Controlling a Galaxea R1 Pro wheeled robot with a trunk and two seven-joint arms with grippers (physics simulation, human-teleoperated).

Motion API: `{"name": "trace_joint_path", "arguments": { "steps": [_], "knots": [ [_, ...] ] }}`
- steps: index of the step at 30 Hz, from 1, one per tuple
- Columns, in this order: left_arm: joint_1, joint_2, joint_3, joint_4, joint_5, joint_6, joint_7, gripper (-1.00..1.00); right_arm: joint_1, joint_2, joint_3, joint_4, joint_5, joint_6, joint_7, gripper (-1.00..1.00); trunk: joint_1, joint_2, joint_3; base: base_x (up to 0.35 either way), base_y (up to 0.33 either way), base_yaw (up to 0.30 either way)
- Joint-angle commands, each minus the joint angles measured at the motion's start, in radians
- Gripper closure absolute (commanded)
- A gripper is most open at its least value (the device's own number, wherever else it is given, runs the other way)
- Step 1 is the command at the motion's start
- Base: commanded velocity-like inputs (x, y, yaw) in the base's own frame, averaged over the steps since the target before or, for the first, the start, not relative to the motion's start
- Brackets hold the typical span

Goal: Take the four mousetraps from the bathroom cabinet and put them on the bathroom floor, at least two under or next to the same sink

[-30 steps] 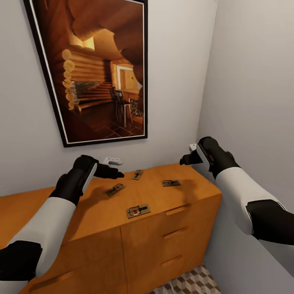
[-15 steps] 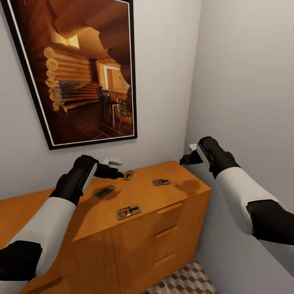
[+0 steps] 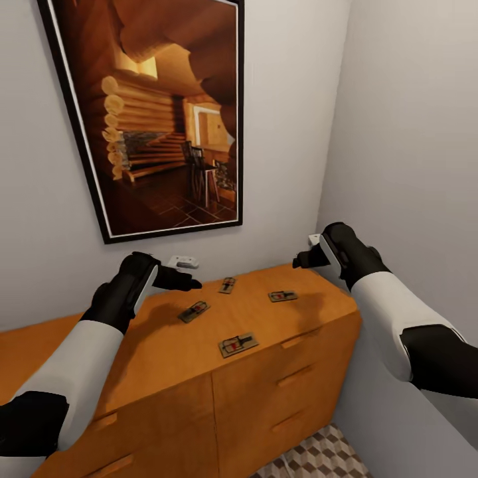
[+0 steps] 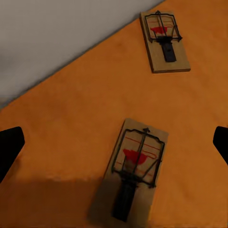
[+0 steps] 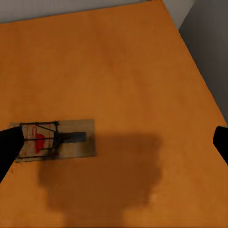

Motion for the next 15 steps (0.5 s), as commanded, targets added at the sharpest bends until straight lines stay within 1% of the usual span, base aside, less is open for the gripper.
{"name": "trace_joint_path", "arguments": {
  "steps": [1,7,11,15],
  "knots": [
    [-0.001,0.001,-0.002,-0.001,-0.008,0.002,-0.007,-1.00,-0.001,-0.001,0.005,-0.001,0.005,0.004,0.007,-1.00,0.000,-0.001,-0.001,0.000,0.304,-0.001],
    [-0.001,0.001,-0.002,-0.001,-0.008,0.002,-0.007,-1.00,-0.001,-0.001,0.005,-0.001,0.004,0.004,0.007,-1.00,0.000,-0.001,-0.001,0.000,0.257,-0.001],
    [-0.001,0.000,-0.003,-0.001,-0.008,0.002,-0.007,-1.00,-0.001,-0.001,0.005,-0.001,0.004,0.004,0.007,-1.00,0.000,-0.001,-0.001,0.000,0.145,0.000],
    [-0.001,0.000,-0.004,-0.001,-0.008,0.002,-0.007,-1.00,-0.001,-0.001,0.005,-0.001,0.004,0.004,0.007,-1.00,0.000,-0.001,-0.001,0.000,0.064,0.000]
  ]
}}
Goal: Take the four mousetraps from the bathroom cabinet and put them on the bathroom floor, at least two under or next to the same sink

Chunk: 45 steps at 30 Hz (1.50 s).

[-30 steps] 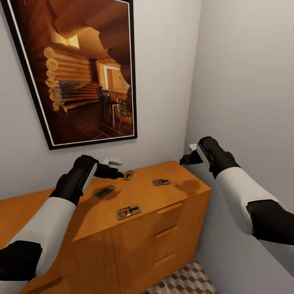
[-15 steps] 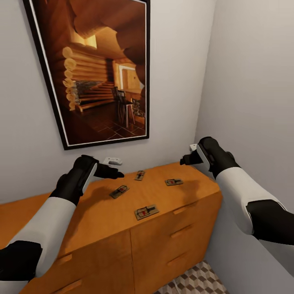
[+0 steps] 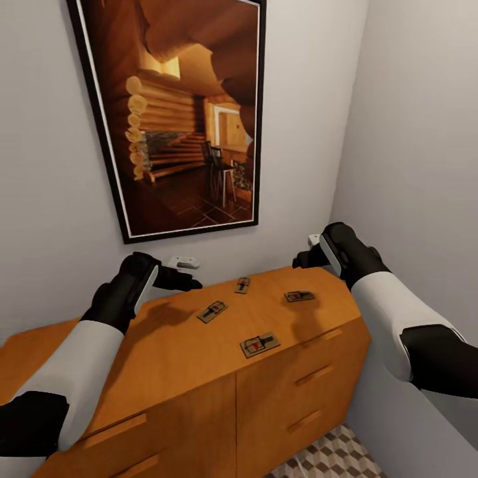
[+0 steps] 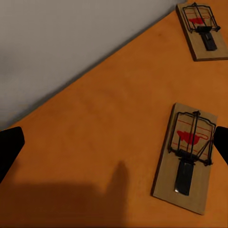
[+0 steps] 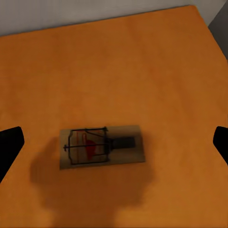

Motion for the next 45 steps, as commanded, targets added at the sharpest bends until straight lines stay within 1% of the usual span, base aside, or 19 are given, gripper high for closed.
{"name": "trace_joint_path", "arguments": {
  "steps": [1,6,10,17,18,23,26,34,45],
  "knots": [
    [-0.001,0.001,-0.003,-0.001,-0.008,0.002,-0.007,-1.00,-0.001,-0.001,0.006,-0.001,0.005,0.004,0.007,-1.00,0.000,-0.001,-0.001,0.000,0.035,0.000],
    [0.000,-0.002,-0.009,0.003,-0.006,0.002,-0.006,-1.00,-0.001,-0.001,0.006,0.000,0.005,0.004,0.007,-1.00,0.000,-0.001,-0.001,0.000,0.020,0.000],
    [0.000,-0.009,-0.022,0.011,-0.004,0.002,-0.006,-1.00,-0.001,-0.001,0.006,0.000,0.005,0.004,0.007,-1.00,0.000,-0.001,-0.001,0.000,0.009,0.000],
    [0.000,-0.035,-0.047,0.033,-0.003,0.002,-0.005,-1.00,-0.001,-0.001,0.006,0.001,0.005,0.004,0.007,-1.00,0.000,-0.001,-0.001,0.000,0.003,0.000],
    [0.000,-0.035,-0.047,0.033,-0.003,0.002,-0.005,-1.00,-0.001,-0.001,0.006,0.001,0.005,0.004,0.007,-1.00,0.000,-0.001,-0.001,0.000,0.001,0.000],
    [0.000,-0.055,-0.058,0.051,-0.004,0.002,-0.005,-1.00,-0.001,-0.002,0.006,0.001,0.005,0.004,0.007,-1.00,0.000,-0.001,-0.001,0.000,0.000,0.000],
    [0.000,-0.062,-0.060,0.061,-0.005,0.001,-0.004,-1.00,-0.001,-0.006,0.006,0.001,0.005,0.004,0.007,-1.00,0.000,-0.001,-0.001,0.000,0.000,0.000],
    [0.000,-0.068,-0.064,0.070,-0.009,-0.001,-0.003,-1.00,-0.001,-0.011,0.006,0.003,0.004,0.004,0.007,-1.00,0.000,-0.001,-0.001,0.000,0.000,0.000],
    [0.000,-0.070,-0.067,0.073,-0.013,-0.001,-0.003,-1.00,-0.001,-0.012,0.006,0.004,0.004,0.004,0.007,-1.00,0.000,-0.001,-0.001,0.000,0.000,0.000]
  ]
}}
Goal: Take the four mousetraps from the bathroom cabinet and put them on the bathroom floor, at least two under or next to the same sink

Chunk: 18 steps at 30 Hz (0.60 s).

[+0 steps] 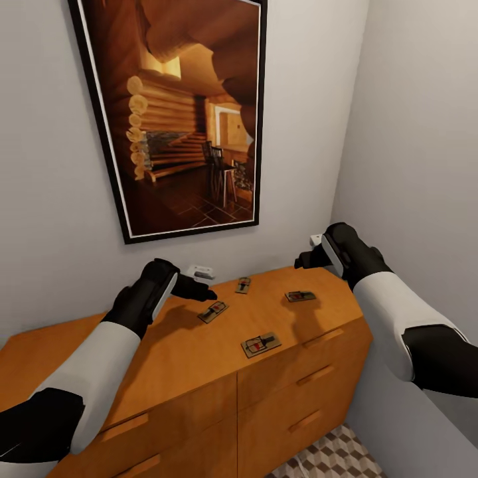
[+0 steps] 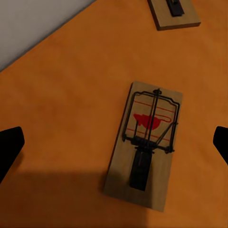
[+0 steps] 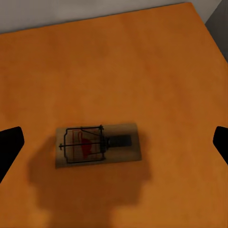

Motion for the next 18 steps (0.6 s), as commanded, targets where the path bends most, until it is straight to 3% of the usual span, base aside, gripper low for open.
{"name": "trace_joint_path", "arguments": {
  "steps": [1,11,18],
  "knots": [
    [-0.001,0.000,0.000,-0.001,-0.009,0.003,-0.007,-1.00,-0.001,-0.001,0.006,-0.001,0.005,0.004,0.007,-1.00,0.000,-0.001,-0.001,0.000,0.000,0.000],
    [-0.001,0.000,-0.003,0.003,-0.018,0.006,-0.007,-1.00,-0.001,-0.001,0.005,0.000,0.005,0.004,0.007,-1.00,0.000,-0.001,-0.001,0.000,0.000,0.000],
    [-0.001,-0.004,-0.004,0.035,-0.050,0.006,-0.007,-1.00,-0.001,-0.002,0.005,0.004,0.005,0.004,0.007,-1.00,0.000,-0.001,-0.001,0.000,0.000,0.000]
  ]
}}
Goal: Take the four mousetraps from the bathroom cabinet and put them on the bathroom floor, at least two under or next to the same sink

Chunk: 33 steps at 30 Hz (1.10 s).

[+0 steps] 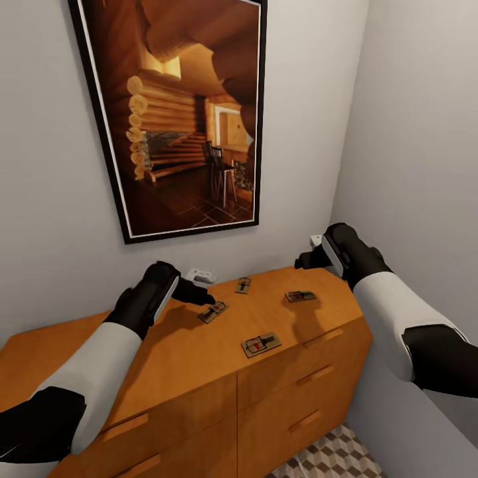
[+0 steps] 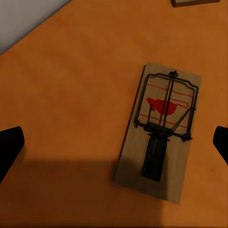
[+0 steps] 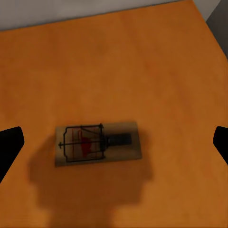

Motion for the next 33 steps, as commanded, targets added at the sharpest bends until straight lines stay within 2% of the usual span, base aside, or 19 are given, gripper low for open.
{"name": "trace_joint_path", "arguments": {
  "steps": [1,5,10,11,14,17,21,33],
  "knots": [
    [-0.001,-0.003,-0.001,0.010,-0.020,0.002,-0.009,-1.00,-0.001,-0.001,0.006,0.001,0.005,0.004,0.007,-1.00,0.000,-0.001,-0.001,0.000,0.000,0.000],
    [-0.001,-0.031,-0.010,0.051,-0.059,0.002,-0.009,-1.00,-0.001,-0.001,0.006,0.014,0.005,0.004,0.006,-1.00,0.000,-0.001,-0.001,0.000,0.000,0.000],
    [-0.001,-0.070,-0.015,0.083,-0.128,0.002,-0.009,-1.00,-0.001,-0.001,0.006,0.025,0.005,0.004,0.005,-1.00,0.000,-0.001,-0.001,0.000,0.000,0.000],
    [-0.001,-0.070,-0.015,0.083,-0.128,0.002,-0.009,-1.00,-0.001,-0.001,0.006,0.025,0.005,0.004,0.005,-1.00,0.000,-0.001,-0.001,0.000,0.000,0.000],
    [-0.001,-0.087,-0.015,0.087,-0.167,0.002,-0.009,-1.00,-0.001,-0.001,0.006,0.028,0.005,0.004,0.005,-1.00,0.000,-0.001,-0.001,0.000,0.000,0.000],
    [-0.001,-0.100,-0.015,0.088,-0.192,0.002,-0.010,-1.00,-0.001,-0.002,0.006,0.029,0.005,0.004,0.005,-1.00,0.000,-0.001,-0.001,0.000,0.000,0.000],
    [-0.001,-0.110,-0.015,0.087,-0.206,0.002,-0.010,-1.00,-0.001,-0.002,0.006,0.031,0.005,0.004,0.006,-1.00,0.000,-0.001,-0.001,0.000,0.000,0.000],
    [-0.001,-0.117,-0.015,0.084,-0.216,0.002,-0.011,-1.00,-0.001,-0.002,0.006,0.032,0.005,0.004,0.004,-1.00,0.000,-0.001,-0.001,0.000,0.000,0.000]
  ]
}}
